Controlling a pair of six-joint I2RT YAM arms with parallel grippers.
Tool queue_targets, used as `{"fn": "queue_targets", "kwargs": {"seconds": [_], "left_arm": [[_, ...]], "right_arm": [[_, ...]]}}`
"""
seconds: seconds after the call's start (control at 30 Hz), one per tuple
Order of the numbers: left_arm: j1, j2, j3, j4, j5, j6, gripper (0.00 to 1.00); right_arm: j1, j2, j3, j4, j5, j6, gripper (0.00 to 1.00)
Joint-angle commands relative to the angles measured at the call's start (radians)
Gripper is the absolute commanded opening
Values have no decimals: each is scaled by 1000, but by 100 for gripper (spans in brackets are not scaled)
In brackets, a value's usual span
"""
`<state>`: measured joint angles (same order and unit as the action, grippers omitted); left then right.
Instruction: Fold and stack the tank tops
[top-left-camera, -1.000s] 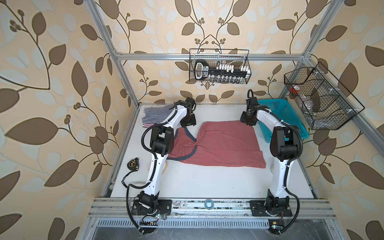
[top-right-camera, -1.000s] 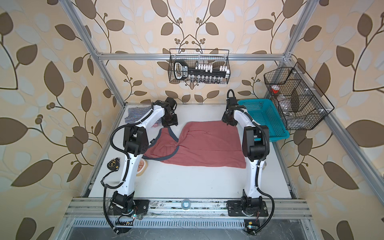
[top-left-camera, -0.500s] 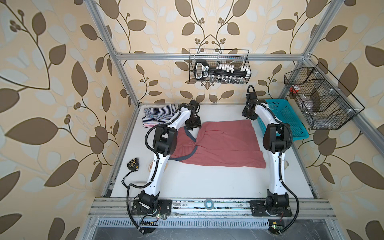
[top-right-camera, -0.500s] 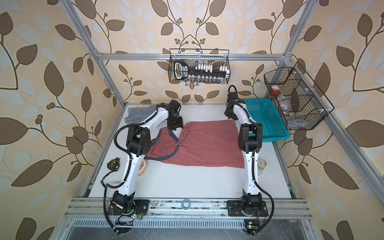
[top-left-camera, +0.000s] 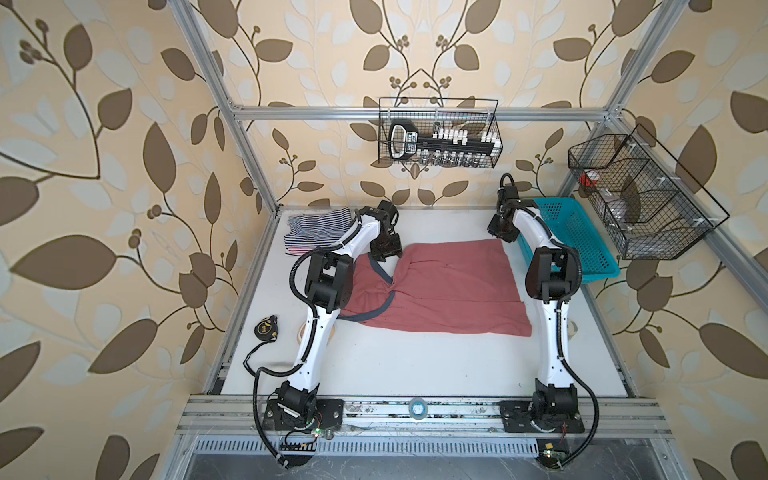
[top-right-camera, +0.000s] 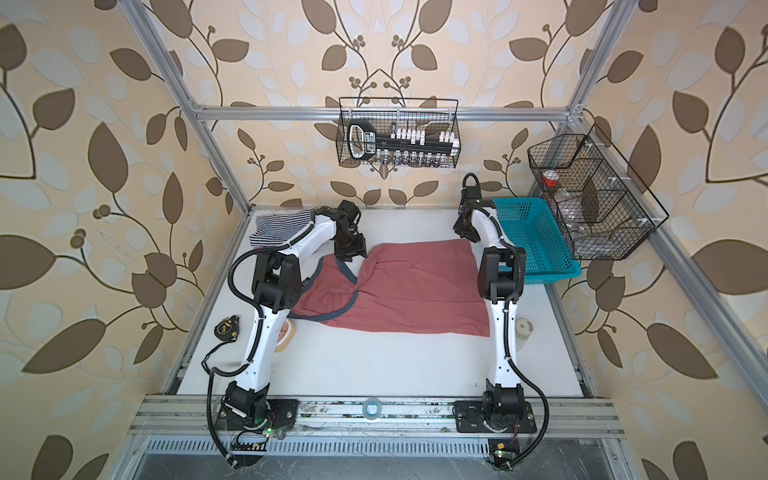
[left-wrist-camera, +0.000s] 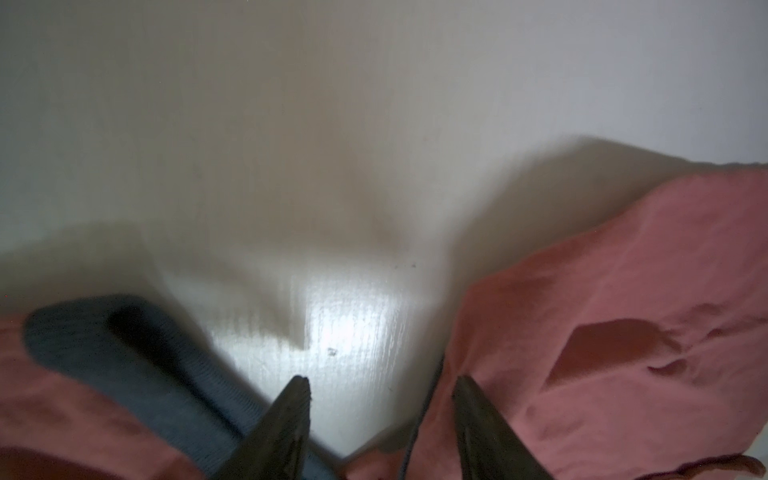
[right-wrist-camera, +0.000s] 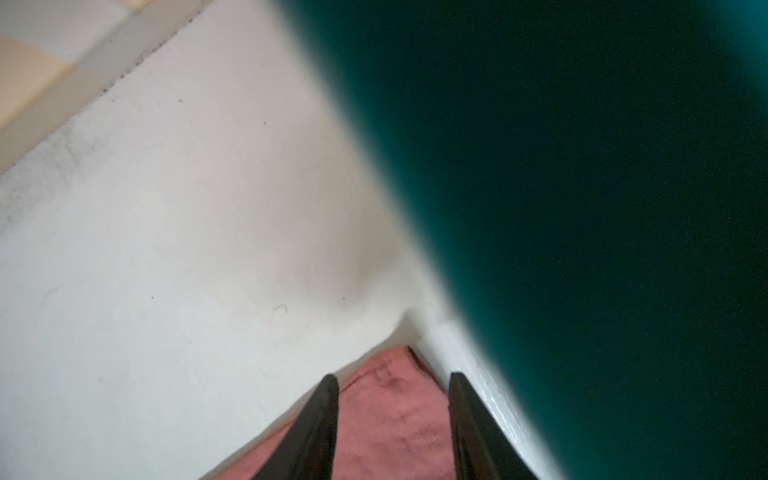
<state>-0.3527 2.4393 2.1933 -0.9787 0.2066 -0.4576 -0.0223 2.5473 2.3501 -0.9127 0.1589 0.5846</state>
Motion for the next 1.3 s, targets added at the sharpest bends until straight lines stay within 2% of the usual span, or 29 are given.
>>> {"fn": "queue_targets", "kwargs": {"seconds": [0.0, 0.17, 0.33, 0.6, 0.73, 0.97, 1.17, 1.27], "left_arm": [[1, -32, 0, -16, 17, -16, 57], [1, -30, 0, -19, 19, -16, 57], [1, -33, -3, -12, 24, -18, 57], [1, -42, -23, 3, 27, -24, 58], [1, -45, -26, 9, 30, -27, 58], [1, -58, -45, 17, 26, -27, 58], [1, -59, -55, 15, 24, -23, 58], [1, -57, -58, 17, 20, -23, 58]], "right_arm": [[-2, 71, 20, -55, -55, 0, 42], [-2, 83, 29, -95, -49, -15, 40], [5, 31, -66, -63, 2, -32, 37], [27, -175, -284, 132, 153, -39, 41], [42, -246, -335, 191, 207, -50, 43], [79, -250, -340, 200, 248, -90, 43], [97, -192, -309, 168, 238, -97, 37], [97, -160, -270, 141, 238, -98, 37]]}}
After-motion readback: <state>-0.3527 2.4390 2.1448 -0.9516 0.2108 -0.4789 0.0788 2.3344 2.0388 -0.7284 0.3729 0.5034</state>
